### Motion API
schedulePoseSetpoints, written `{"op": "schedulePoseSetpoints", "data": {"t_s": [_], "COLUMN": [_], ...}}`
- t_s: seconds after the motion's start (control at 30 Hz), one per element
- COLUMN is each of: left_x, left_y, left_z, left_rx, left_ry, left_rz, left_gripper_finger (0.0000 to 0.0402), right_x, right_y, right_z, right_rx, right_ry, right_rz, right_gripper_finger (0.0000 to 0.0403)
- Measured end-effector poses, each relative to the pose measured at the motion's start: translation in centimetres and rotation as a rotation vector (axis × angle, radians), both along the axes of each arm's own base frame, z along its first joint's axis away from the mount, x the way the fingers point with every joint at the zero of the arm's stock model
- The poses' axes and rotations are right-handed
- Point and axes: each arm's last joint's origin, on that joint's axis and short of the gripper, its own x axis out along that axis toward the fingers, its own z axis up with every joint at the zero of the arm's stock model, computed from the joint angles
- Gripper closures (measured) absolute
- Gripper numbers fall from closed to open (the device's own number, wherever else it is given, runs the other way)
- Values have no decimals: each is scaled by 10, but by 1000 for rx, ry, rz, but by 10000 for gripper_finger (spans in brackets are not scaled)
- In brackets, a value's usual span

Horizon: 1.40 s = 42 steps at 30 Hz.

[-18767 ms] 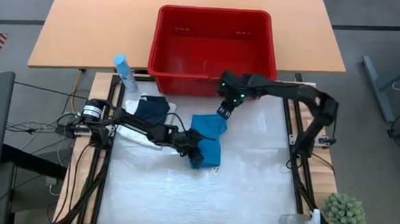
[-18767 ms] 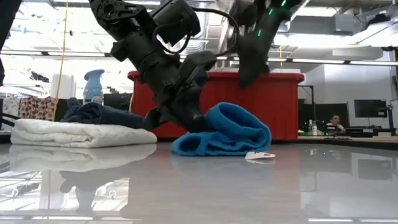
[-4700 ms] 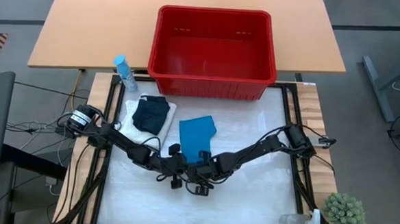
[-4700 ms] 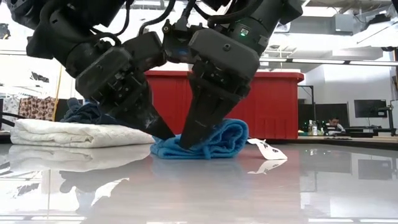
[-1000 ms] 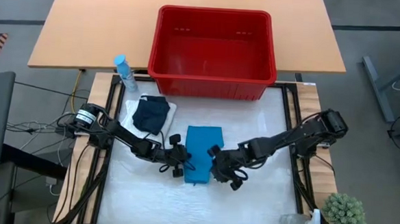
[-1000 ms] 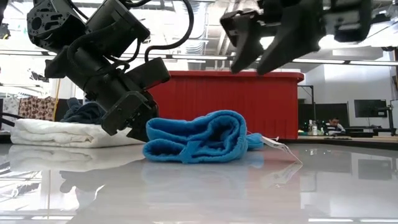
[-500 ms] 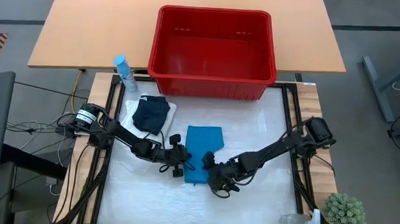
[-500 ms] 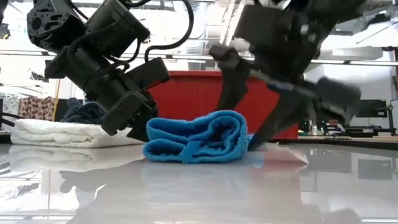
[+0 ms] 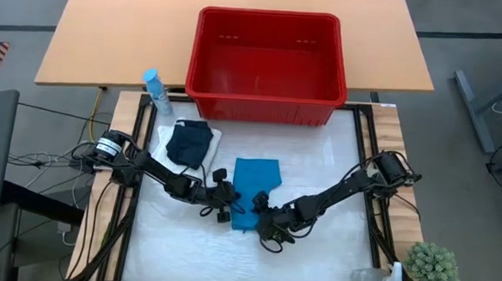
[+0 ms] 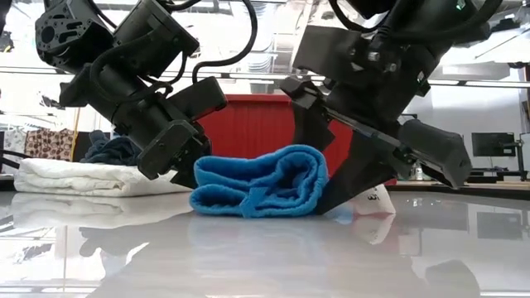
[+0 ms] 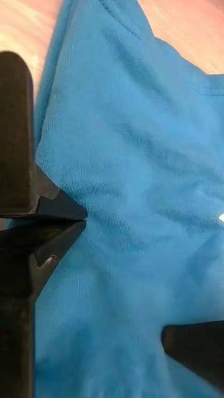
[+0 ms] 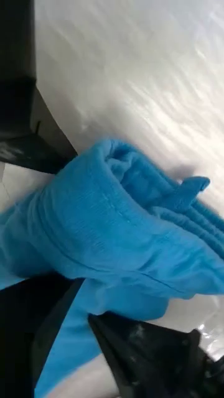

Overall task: Fold Laundry from Bin
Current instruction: Fold the blue shorts

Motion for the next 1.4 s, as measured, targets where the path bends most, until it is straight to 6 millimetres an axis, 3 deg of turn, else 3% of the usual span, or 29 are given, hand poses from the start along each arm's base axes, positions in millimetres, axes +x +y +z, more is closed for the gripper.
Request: {"op": "schedulePoseSetpoints", "data": {"t_s": [0.13,0.37,0.77,0.97,1.27,1.4], "left_x": [1,1,1,1,1,1], "left_y": [0,-1,-3,-4,-4,-4], "left_z": [0,1,1,1,1,1], "left_rx": [0,-26,-99,-101,-109,-138], "left_ry": [-10,-12,-3,-3,-4,-5], "left_rz": [-2,-13,-61,-64,-63,-53], "left_gripper_finger": [401,401,401,401,401,401], "right_x": [0,-5,9,9,11,13], "right_y": [-1,-1,-4,-7,-41,-46], "right_z": [0,-3,19,42,54,55], "right_rx": [32,93,435,515,684,724], "right_ry": [-4,32,130,143,184,197], "right_rz": [-54,-144,-316,-323,-512,-510], "right_gripper_finger": [185,365,367,367,367,367]}}
